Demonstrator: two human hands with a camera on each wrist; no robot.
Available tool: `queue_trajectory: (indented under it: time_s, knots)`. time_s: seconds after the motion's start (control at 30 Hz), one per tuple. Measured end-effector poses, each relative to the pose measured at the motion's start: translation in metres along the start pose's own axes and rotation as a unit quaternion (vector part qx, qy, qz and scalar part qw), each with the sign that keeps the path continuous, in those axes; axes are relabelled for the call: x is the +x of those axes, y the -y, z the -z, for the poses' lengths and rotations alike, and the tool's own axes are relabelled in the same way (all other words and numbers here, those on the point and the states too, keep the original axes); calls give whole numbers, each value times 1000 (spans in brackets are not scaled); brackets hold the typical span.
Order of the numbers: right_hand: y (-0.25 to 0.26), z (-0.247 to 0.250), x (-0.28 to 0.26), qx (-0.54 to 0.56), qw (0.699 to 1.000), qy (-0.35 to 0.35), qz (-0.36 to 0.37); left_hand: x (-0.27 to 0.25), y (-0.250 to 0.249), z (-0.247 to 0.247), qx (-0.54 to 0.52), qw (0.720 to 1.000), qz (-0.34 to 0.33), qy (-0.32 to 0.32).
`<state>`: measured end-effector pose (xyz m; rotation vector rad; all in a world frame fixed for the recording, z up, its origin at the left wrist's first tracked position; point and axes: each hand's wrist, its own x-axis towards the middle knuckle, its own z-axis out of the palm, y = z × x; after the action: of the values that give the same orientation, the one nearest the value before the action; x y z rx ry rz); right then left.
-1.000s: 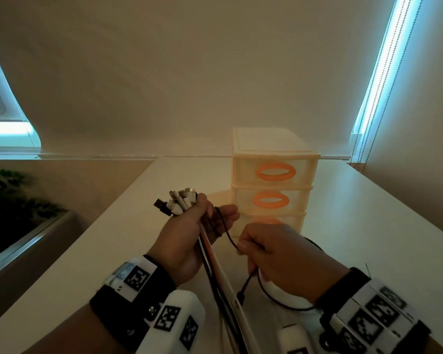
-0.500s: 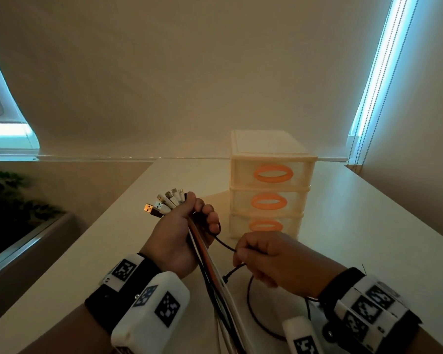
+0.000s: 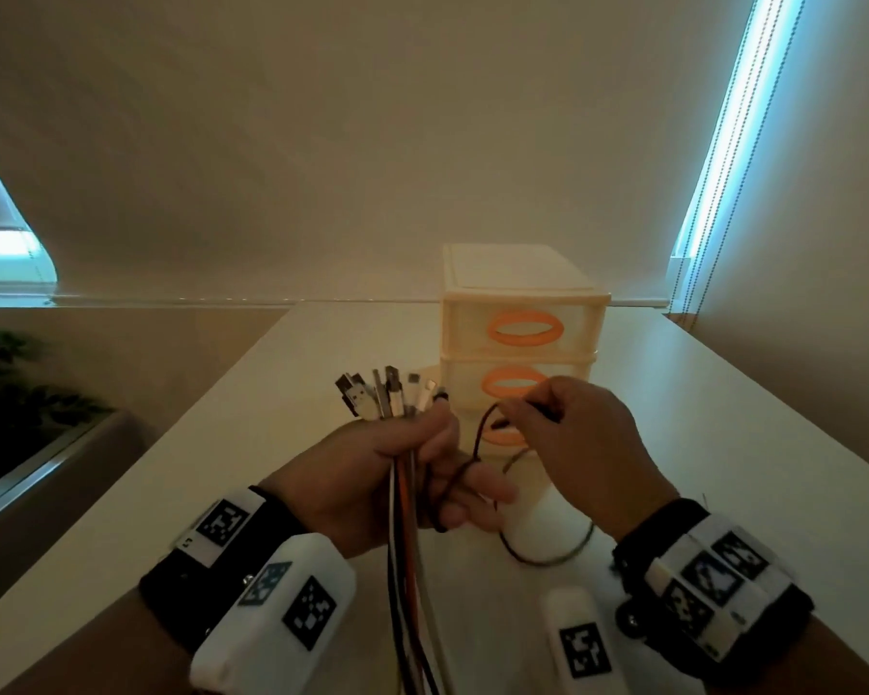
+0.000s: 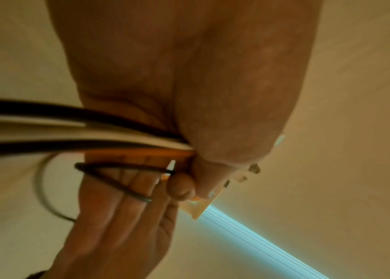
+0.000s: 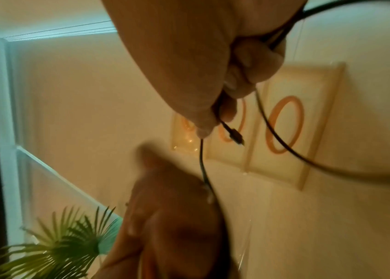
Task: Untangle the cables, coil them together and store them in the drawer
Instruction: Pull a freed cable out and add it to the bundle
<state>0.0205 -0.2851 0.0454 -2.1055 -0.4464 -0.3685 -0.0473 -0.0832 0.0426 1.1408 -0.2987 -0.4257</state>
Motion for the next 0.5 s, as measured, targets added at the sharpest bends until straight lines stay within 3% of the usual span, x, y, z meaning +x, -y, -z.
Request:
queue_trajectory:
  time_s: [0.1, 0.2, 0.27, 0.33, 0.43, 0.5]
  knots:
    - [18, -4, -9, 97, 991, -21, 89, 0, 0, -5, -16, 1000, 4, 15]
    - [23, -1, -16, 137, 978, 53, 151, 3, -4, -1, -58, 994, -56, -69]
    - [19, 0, -17, 86, 977, 100, 167, 6, -6, 0, -85, 983, -93, -132]
    - [11, -1, -16, 18, 979, 160, 128, 8, -6, -2, -140, 964, -121, -191]
    - [3, -6, -15, -23, 954, 299, -12, 11, -4, -3, -226, 927, -166, -251]
    - [1, -8, -16, -10, 947, 315, -60, 11, -5, -1, -244, 919, -179, -253]
